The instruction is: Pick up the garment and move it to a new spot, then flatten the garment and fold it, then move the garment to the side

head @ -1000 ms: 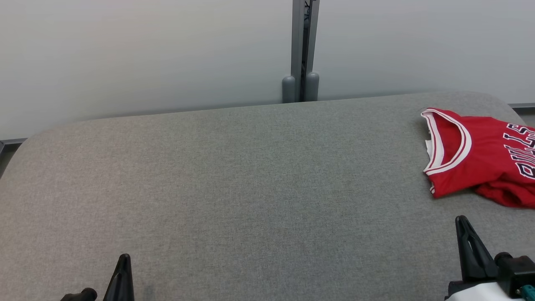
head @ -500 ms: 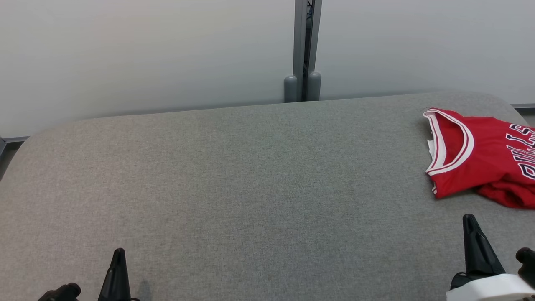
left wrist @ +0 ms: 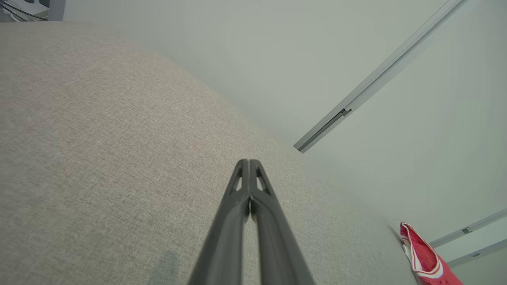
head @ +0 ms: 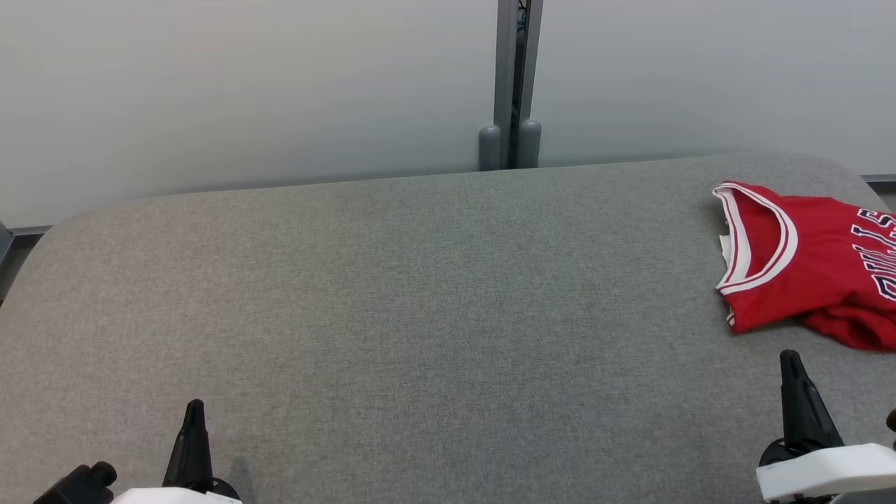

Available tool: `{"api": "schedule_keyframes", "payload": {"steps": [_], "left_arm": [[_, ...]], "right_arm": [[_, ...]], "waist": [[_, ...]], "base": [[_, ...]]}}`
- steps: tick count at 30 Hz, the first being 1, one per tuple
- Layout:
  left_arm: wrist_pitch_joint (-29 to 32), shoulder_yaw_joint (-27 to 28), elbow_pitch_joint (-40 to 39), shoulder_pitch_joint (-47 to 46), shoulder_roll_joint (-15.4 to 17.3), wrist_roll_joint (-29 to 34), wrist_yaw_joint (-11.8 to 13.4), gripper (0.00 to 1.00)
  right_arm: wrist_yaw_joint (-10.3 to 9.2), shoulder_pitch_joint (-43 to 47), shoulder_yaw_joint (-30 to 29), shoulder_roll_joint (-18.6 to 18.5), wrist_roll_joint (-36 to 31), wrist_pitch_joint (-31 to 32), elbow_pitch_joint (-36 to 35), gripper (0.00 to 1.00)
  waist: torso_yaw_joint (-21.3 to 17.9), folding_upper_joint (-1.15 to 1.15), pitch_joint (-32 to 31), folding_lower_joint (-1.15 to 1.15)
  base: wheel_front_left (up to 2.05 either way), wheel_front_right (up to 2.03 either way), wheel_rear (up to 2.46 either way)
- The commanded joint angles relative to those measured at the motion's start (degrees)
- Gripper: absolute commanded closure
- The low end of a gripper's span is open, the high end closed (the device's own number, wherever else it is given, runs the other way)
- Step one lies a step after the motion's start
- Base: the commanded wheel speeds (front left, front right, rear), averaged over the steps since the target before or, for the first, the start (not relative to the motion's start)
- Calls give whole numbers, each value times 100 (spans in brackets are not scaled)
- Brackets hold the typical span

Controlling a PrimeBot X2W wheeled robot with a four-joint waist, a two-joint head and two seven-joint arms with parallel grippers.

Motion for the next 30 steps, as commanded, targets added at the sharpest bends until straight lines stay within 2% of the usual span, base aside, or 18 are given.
{"api": "schedule_keyframes", "payload": {"steps": [1, 30], "left_arm": [[28, 33, -88, -214, 61, -152, -34, 100], [543, 89, -85, -552, 87, -2065, -154, 100]], "right_arm": [[1, -147, 0, -63, 187, 57, -52, 100], [1, -386, 3, -93, 2513, 571, 116, 100]], "waist": [[2, 0, 1, 0], [67, 0, 25, 0]], "base": [[0, 0, 0], [0, 0, 0]]}}
